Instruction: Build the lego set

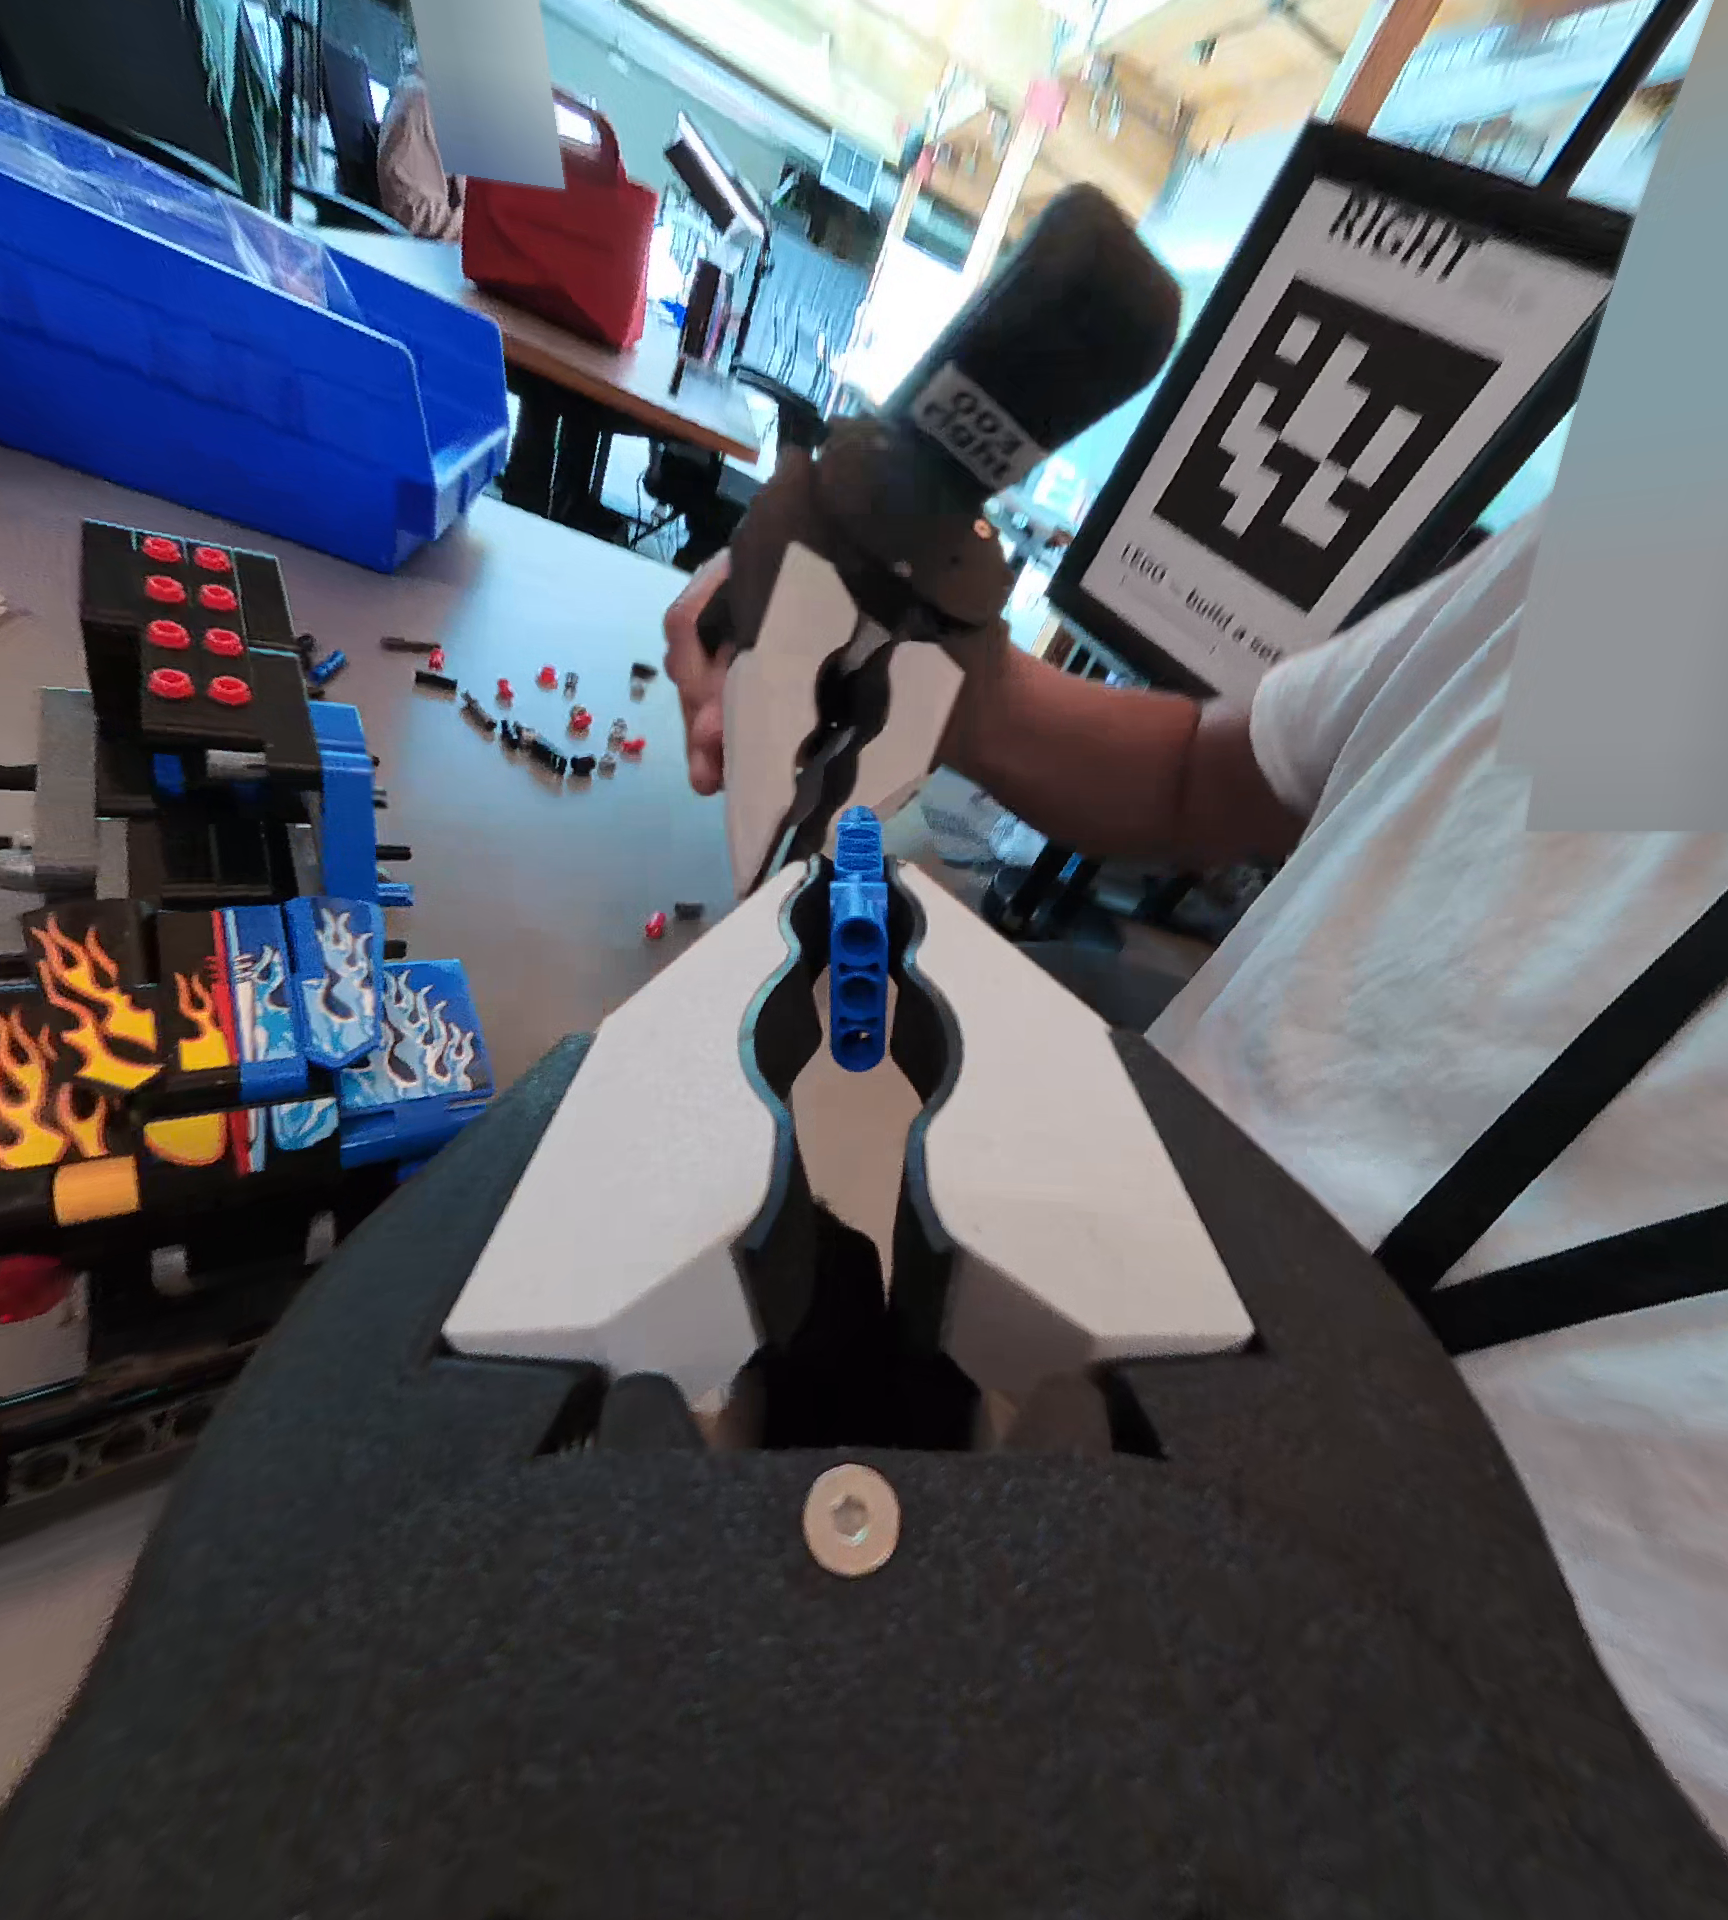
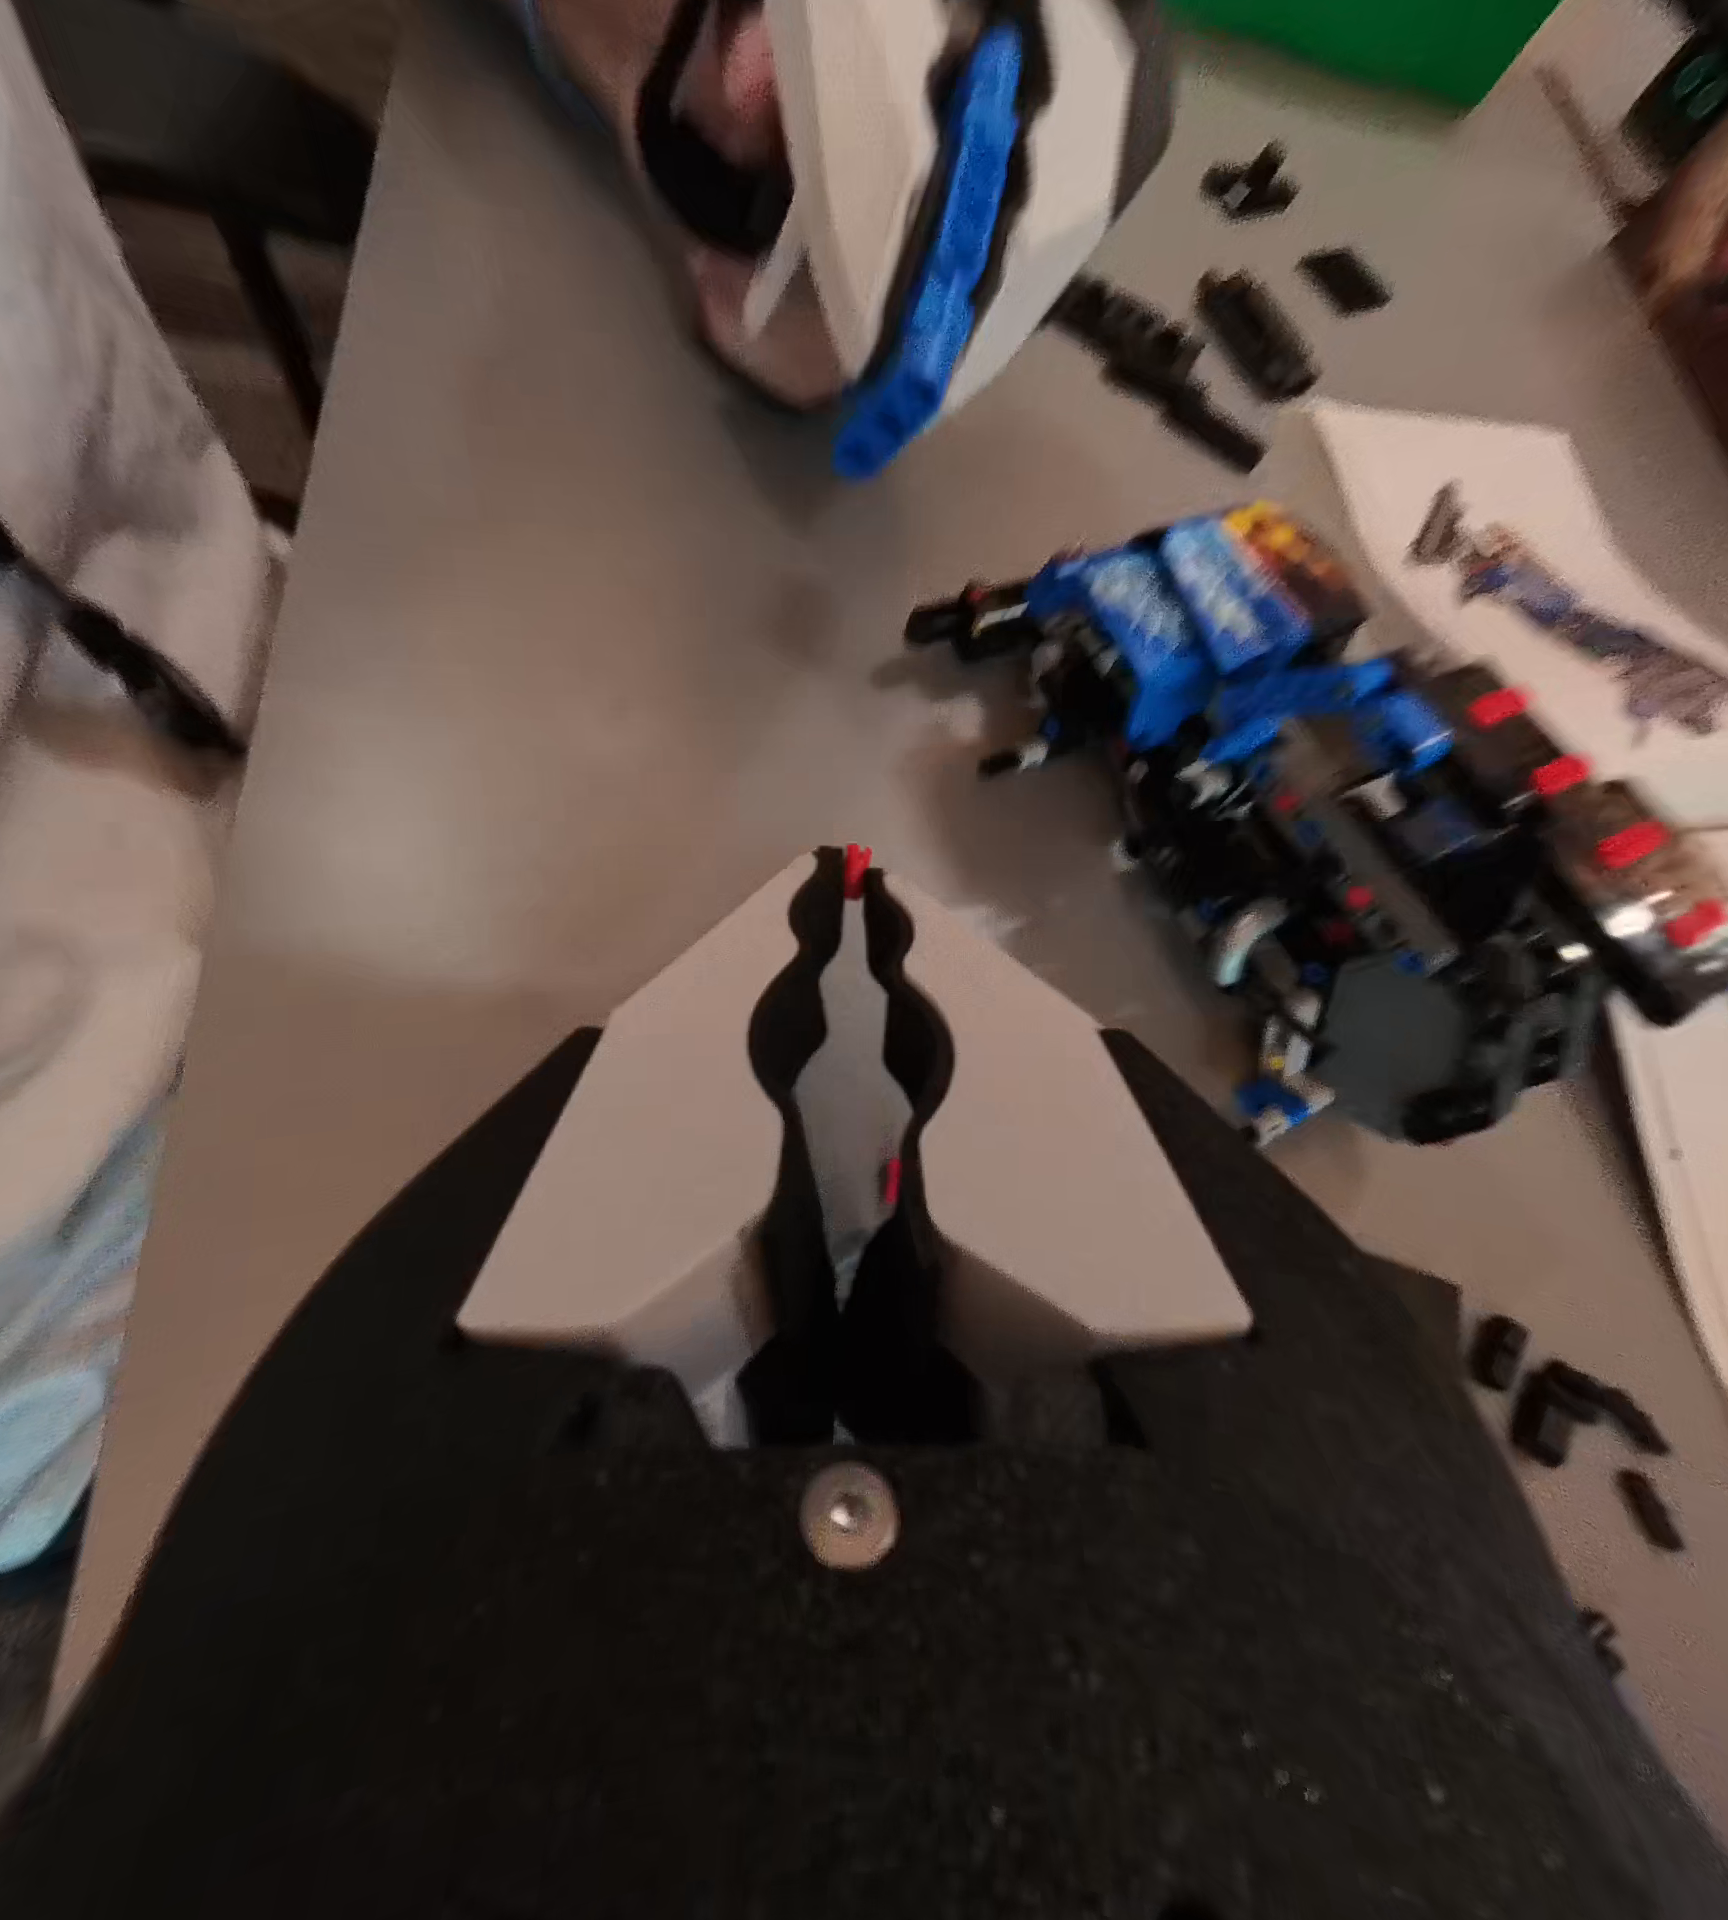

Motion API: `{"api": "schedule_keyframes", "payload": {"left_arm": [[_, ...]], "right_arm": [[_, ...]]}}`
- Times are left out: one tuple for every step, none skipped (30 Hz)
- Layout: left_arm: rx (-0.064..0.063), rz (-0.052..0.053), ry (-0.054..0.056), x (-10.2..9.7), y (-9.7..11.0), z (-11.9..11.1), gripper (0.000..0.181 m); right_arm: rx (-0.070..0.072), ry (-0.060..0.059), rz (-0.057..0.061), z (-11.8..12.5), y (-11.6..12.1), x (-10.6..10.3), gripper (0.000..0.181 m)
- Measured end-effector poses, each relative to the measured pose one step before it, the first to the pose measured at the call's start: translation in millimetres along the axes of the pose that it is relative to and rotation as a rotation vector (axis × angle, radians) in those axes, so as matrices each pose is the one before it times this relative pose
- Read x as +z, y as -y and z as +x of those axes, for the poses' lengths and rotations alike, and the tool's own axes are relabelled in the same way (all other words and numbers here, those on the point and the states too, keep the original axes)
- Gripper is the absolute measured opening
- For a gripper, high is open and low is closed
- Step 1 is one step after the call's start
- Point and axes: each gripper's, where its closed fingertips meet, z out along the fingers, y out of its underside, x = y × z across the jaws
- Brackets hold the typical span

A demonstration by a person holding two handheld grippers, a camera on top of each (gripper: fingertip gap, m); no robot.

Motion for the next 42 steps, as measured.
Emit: {"api": "schedule_keyframes", "payload": {"left_arm": [[-0.0170,0.0292,-0.0097,-1.00,3.75,0.68,0.005],[-0.0101,0.0234,-0.0101,-0.75,3.06,1.29,0.005],[-0.0046,0.0182,-0.0058,-0.45,2.46,1.12,0.005],[0.0033,0.0152,-0.0016,-0.43,2.14,1.01,0.005],[0.0103,0.0031,-0.0058,-0.01,0.43,1.80,0.005],[0.0130,-0.0063,-0.0042,0.41,-0.85,1.51,0.006],[0.0128,-0.0059,-0.0042,0.58,-0.93,1.64,0.005],[0.0100,-0.0029,-0.0090,0.61,-0.55,2.13,0.005],[0.0092,-0.0020,-0.0057,0.64,-0.53,1.77,0.005],[0.0117,-0.0099,-0.0035,1.12,-1.70,1.43,0.005],[0.0151,-0.0126,-0.0013,1.39,-2.29,1.25,0.005],[0.0156,-0.0071,0.0004,1.22,-1.55,1.26,0.005],[0.0110,-0.0073,0.0010,1.06,-1.33,0.92,0.005],[0.0094,-0.0055,-0.0002,0.68,-0.78,0.70,0.005],[0.0113,-0.0019,-0.0030,0.27,-0.05,1.27,0.005],[0.0135,-0.0028,-0.0004,0.39,-0.27,0.81,0.005],[0.0125,-0.0075,0.0017,0.50,-1.02,0.29,0.005],[0.0107,-0.0084,0.0033,0.37,-1.02,-0.15,0.005],[0.0101,-0.0061,0.0031,0.13,-0.68,-0.16,0.005],[0.0135,-0.0054,0.0002,0.10,-0.53,0.68,0.005],[0.0148,-0.0111,-0.0020,0.36,-1.13,1.13,0.005],[0.0107,-0.0169,0.0028,0.64,-1.68,0.43,0.005],[0.0045,-0.0209,0.0041,0.63,-2.44,-0.47,0.005],[0.0062,-0.0282,0.0065,0.71,-3.93,-1.09,0.005],[0.0142,-0.0253,0.0131,0.69,-3.81,-1.85,0.005],[0.0156,-0.0234,0.0093,0.51,-3.38,-0.96,0.005],[0.0145,-0.0198,0.0049,0.30,-2.48,-0.27,0.005],[0.0143,-0.0169,0.0065,0.08,-1.49,-0.43,0.005],[0.0143,-0.0212,0.0033,0.19,-1.77,0.17,0.005],[0.0181,-0.0192,0.0055,0.16,-1.85,0.21,0.005],[0.0133,-0.0114,0.0081,0.19,-1.07,-0.46,0.005],[-0.0042,0.0012,-0.0011,0.06,0.09,0.09,0.006],[-0.0169,0.0103,-0.0104,-0.18,0.93,0.39,0.006],[-0.0130,0.0126,-0.0142,-0.18,0.99,1.21,0.006],[-0.0076,0.0127,-0.0124,-0.18,1.13,1.41,0.006],[-0.0150,0.0116,-0.0111,0.31,1.03,1.01,0.006],[-0.0308,0.0221,-0.0180,0.56,1.79,1.09,0.006],[-0.0385,0.0249,-0.0249,0.25,2.19,1.46,0.006],[-0.0215,0.0144,-0.0166,0.01,1.75,0.98,0.006],[-0.0038,0.0071,-0.0016,-0.20,1.22,0.06,0.006],[-0.0102,0.0058,-0.0040,0.20,0.60,0.45,0.005],[-0.0198,0.0071,-0.0130,0.22,0.51,1.14,0.005]], "right_arm": [[0.0077,-0.0535,0.0648,5.58,22.69,-4.58,0.003],[0.0080,-0.0248,0.0623,-0.09,21.48,-1.82,0.003],[-0.0023,-0.0231,0.0358,-1.49,15.40,0.95,0.003],[-0.0086,-0.0309,0.0073,-0.31,8.04,2.21,0.003],[0.0043,-0.0120,-0.0062,-1.95,3.44,2.36,0.003],[0.0170,-0.0095,0.0019,-1.22,2.64,1.33,0.003],[0.0204,-0.0086,0.0088,-0.52,1.99,0.06,0.003],[0.0190,-0.0100,-0.0001,0.56,-0.06,-0.56,0.003],[0.0137,-0.0106,-0.0062,0.77,-1.16,-0.68,0.003],[0.0114,0.0054,-0.0001,-1.84,0.15,-0.85,0.003],[0.0092,0.0138,0.0014,-3.31,1.02,-0.79,0.003],[-0.0010,0.0048,-0.0070,-2.16,-0.15,-0.44,0.003],[-0.0086,0.0040,-0.0142,-1.97,-1.32,-0.11,0.003],[-0.0079,0.0020,-0.0109,-1.51,-0.82,-0.21,0.003],[-0.0029,0.0007,-0.0044,-0.88,-0.02,-0.31,0.003],[0.0004,0.0066,-0.0025,-1.62,0.26,-0.22,0.003],[-0.0048,0.0006,-0.0089,-0.58,-0.51,-0.28,0.003],[-0.0114,-0.0019,-0.0097,-0.48,-0.89,-0.13,0.002],[-0.0065,-0.0035,-0.0079,-0.07,-0.94,0.33,0.002],[-0.0021,-0.0027,-0.0026,-0.24,-0.22,0.12,0.002],[-0.0049,0.0041,0.0010,-1.33,0.04,-0.06,0.002],[-0.0186,0.0021,-0.0068,-1.64,-1.04,-0.11,0.002],[-0.0381,-0.0151,-0.0188,-0.27,-1.74,0.23,0.002],[-0.0595,-0.0224,-0.0378,-0.66,-3.00,1.07,0.002],[-0.0650,-0.0274,-0.0541,-0.43,-4.11,1.73,0.002],[-0.0572,-0.0256,-0.0500,-0.30,-3.31,1.90,0.002],[-0.0375,-0.0095,-0.0353,-1.59,-1.92,1.59,0.002],[-0.0202,-0.0064,-0.0191,-0.69,-1.04,0.90,0.002],[-0.0185,-0.0056,-0.0083,-0.60,-0.65,0.95,0.002],[-0.0140,0.0041,-0.0029,-1.68,-0.66,1.03,0.002],[-0.0021,0.0035,0.0022,-0.80,-0.66,1.12,0.002],[0.0011,0.0018,0.0067,-0.18,-0.34,0.50,0.002],[0.0061,0.0020,0.0187,0.19,1.10,-0.33,0.002],[0.0142,0.0081,0.0233,0.07,1.35,-0.92,0.002],[0.0228,0.0170,0.0258,-0.70,1.63,-0.96,0.002],[0.0202,0.0141,0.0277,-0.36,1.51,-1.06,0.002],[0.0205,0.0110,0.0232,-0.03,0.87,-1.35,0.002],[0.0235,0.0127,0.0305,0.00,1.94,-2.02,0.002],[0.0276,0.0143,0.0273,0.04,2.16,-1.62,0.002],[0.0145,0.0037,0.0178,0.58,1.56,-0.92,0.002],[0.0016,-0.0027,0.0071,0.53,0.32,-0.37,0.002],[0.0092,0.0060,0.0054,-0.79,0.52,-0.51,0.002]]}}
